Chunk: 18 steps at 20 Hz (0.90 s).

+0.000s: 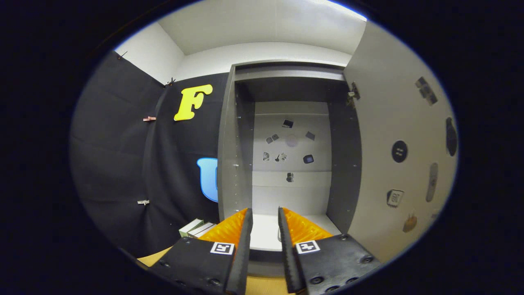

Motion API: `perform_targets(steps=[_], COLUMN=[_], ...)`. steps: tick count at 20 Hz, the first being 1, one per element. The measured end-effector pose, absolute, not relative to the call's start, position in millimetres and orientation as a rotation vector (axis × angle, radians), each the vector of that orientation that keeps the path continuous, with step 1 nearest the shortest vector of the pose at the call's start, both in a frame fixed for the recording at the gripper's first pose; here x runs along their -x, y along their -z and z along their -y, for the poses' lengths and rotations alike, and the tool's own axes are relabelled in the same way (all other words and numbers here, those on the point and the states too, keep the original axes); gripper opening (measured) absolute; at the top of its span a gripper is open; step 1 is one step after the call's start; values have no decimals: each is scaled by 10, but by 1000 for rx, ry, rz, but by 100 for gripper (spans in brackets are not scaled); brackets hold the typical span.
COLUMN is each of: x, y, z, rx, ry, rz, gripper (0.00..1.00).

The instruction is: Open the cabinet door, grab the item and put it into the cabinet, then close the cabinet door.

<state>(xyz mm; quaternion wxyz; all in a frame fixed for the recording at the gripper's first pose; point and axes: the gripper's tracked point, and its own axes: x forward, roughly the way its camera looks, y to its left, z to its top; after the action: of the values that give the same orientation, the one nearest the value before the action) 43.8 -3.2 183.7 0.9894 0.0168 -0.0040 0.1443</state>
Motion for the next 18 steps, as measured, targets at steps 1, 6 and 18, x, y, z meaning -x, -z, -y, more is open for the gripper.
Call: perform_targets(steps=[1,6,18], x=[-263,435,1708], y=[-1844,-2123,-2088], z=[72,433,2239], rx=[-28,-44,-69], ry=[-281,-284,-374], rz=[9,79,10], gripper=[45,74,97])
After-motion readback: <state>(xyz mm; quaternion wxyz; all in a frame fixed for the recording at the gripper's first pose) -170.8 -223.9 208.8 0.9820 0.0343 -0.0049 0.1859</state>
